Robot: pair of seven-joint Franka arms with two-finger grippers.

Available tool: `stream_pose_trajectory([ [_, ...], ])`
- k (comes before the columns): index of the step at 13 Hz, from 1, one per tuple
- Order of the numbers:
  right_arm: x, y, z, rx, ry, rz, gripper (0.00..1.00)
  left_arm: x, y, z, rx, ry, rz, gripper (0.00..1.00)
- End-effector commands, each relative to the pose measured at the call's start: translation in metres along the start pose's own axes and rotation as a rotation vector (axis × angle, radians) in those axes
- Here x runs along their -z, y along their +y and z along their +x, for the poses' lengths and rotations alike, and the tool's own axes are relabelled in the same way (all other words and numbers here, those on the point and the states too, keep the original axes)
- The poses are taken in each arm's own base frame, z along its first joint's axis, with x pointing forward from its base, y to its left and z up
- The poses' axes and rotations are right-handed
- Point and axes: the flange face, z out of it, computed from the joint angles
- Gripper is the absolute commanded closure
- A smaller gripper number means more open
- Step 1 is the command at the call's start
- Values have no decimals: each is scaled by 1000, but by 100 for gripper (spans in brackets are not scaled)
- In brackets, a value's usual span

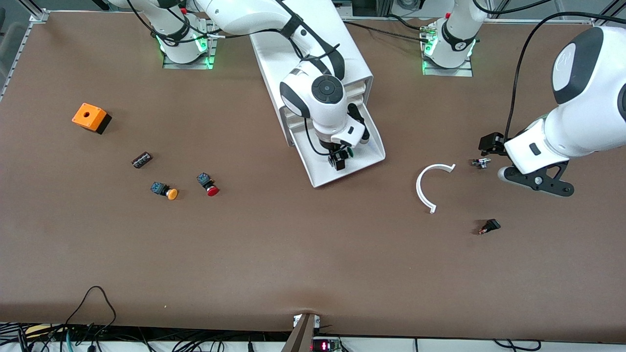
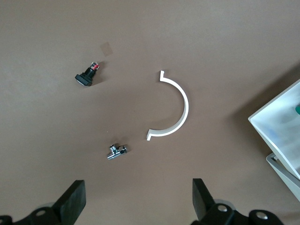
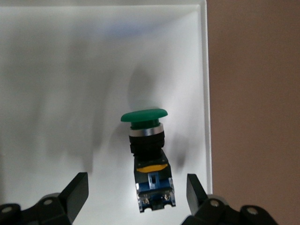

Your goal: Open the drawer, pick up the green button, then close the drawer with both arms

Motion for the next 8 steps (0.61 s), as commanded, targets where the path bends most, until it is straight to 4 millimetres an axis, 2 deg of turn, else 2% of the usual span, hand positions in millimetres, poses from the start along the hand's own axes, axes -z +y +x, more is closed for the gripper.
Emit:
stream_pose_trajectory([
  [1, -6, -1, 11, 29, -9, -20, 21, 5, -1, 1, 41, -2, 15, 0],
  [5, -10, -1, 15, 37, -5, -41, 35, 5, -6, -4, 53, -6, 23, 0],
  [8, -12, -2, 16, 44, -14, -48, 51, 1, -17, -6, 101, -15, 14, 0],
])
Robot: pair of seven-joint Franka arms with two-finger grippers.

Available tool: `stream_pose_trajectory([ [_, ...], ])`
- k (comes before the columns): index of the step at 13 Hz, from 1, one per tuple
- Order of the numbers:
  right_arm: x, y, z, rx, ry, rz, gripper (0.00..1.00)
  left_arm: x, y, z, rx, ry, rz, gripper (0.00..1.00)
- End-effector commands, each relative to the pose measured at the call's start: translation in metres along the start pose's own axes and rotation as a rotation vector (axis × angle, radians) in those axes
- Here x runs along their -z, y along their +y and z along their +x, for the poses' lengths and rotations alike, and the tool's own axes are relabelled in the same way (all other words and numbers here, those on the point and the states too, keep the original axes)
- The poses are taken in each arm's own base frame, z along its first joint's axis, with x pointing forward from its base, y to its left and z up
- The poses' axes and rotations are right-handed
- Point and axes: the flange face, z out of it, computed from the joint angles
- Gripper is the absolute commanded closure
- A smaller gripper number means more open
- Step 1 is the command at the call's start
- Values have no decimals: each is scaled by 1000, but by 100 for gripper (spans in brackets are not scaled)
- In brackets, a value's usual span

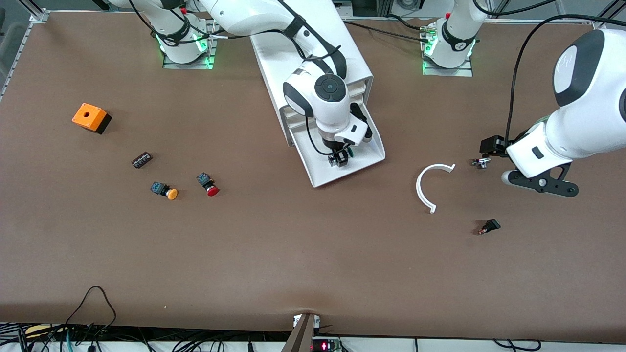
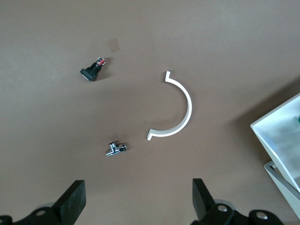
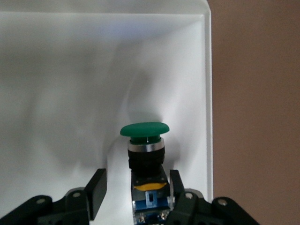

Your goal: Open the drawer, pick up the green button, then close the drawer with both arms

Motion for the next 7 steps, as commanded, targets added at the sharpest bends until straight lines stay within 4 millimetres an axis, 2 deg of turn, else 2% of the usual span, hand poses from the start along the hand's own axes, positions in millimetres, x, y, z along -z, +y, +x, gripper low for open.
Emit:
stream_pose_trajectory([
  [1, -4, 1, 8, 34, -27, -34, 54, 4, -4, -6, 23, -15, 14, 0],
  [7, 7, 8, 2, 31, -42, -64, 74, 5, 8, -14, 14, -44, 11, 0],
])
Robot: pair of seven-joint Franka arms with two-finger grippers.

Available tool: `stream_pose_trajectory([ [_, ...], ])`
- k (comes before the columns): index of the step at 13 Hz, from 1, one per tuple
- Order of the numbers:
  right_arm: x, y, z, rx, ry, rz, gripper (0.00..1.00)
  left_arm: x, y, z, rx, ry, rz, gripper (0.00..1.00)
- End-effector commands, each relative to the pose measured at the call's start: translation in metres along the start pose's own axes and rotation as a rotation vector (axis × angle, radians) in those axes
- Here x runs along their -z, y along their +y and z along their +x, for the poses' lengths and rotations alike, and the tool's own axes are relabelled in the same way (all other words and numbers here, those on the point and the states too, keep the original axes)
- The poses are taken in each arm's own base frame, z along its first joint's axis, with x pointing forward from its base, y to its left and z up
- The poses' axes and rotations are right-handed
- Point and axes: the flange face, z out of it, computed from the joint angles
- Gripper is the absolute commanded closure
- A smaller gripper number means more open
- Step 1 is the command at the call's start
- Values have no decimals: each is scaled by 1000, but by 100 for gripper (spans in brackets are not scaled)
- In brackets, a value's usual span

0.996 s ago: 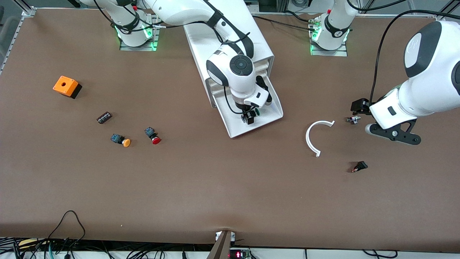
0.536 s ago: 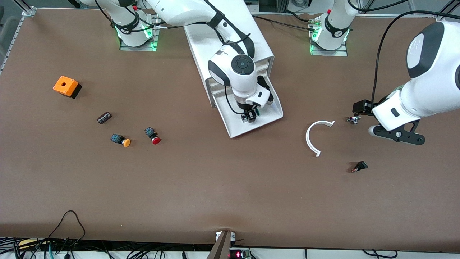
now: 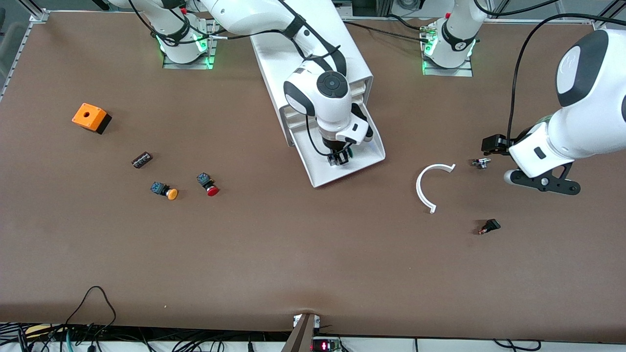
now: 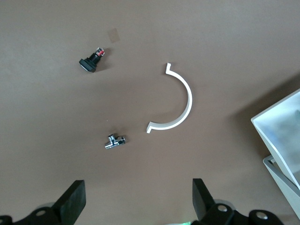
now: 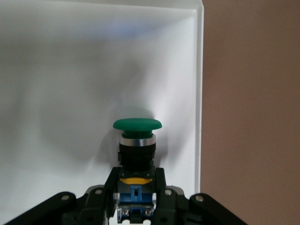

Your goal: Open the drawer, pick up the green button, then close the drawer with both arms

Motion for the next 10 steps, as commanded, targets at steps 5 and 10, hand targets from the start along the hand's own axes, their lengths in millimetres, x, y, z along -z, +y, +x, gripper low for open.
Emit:
stream_pose_trajectory([
  [5, 51, 18, -8, -21, -19, -71, 79, 5, 10, -13, 28, -31, 13, 0],
  [10, 127, 50, -75, -138, -52, -129, 79, 7, 23, -11, 5, -16, 26, 0],
])
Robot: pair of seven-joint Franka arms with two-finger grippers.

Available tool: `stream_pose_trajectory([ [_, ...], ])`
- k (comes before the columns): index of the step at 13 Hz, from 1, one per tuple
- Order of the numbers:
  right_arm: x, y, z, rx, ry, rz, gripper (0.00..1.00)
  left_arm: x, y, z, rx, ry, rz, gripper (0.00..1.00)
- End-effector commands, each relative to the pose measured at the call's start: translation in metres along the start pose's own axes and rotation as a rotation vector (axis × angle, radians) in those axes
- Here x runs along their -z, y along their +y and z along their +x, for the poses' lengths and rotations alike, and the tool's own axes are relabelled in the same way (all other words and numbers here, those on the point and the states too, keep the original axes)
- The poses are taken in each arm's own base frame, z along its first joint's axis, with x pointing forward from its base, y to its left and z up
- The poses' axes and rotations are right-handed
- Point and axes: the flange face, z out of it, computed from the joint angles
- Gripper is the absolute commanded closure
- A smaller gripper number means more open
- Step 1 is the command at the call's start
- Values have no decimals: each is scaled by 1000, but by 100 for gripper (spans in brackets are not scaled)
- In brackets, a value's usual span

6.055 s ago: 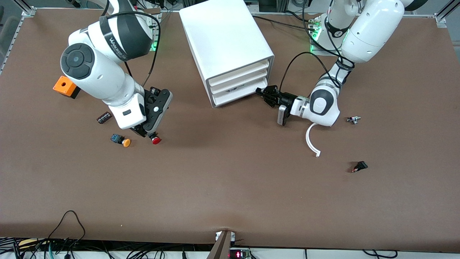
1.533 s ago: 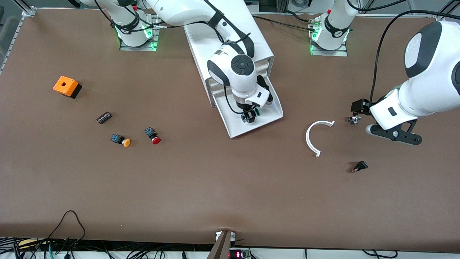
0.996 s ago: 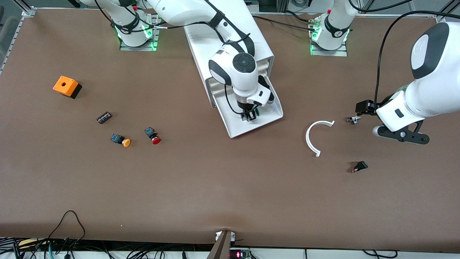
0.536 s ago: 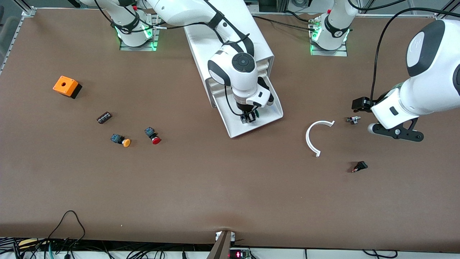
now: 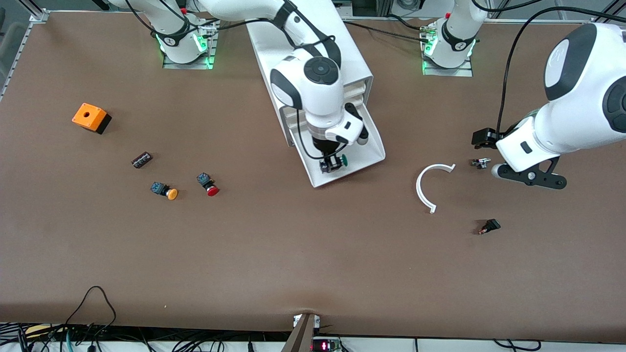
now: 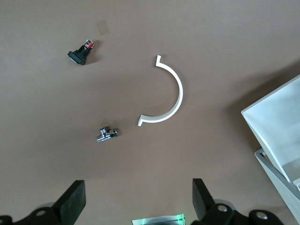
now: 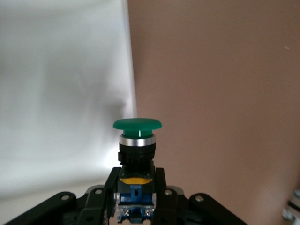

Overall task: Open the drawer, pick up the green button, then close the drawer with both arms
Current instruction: 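Lift the green button out of the drawer with the right gripper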

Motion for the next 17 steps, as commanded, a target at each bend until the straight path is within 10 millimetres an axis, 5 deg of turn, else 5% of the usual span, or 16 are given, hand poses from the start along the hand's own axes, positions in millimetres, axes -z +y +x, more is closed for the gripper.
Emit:
stream_pose_trajectory([
  [1, 36, 24, -44, -79, -28, -39, 79, 5, 1, -6, 8, 8, 28, 0],
  [5, 37, 44, -90, -384, -51, -66, 79, 7, 37, -5, -25, 12, 43, 0],
  [8, 25, 40, -115, -643, -82, -44, 79, 7, 48, -6, 27, 14, 42, 0],
  [10, 14, 36, -149, -759, -108, -13, 79, -3, 53, 4, 74, 23, 26, 0],
  [17, -46, 20, -274, -1008, -207, 87, 79, -97, 86, 79, 81, 31, -125, 0],
])
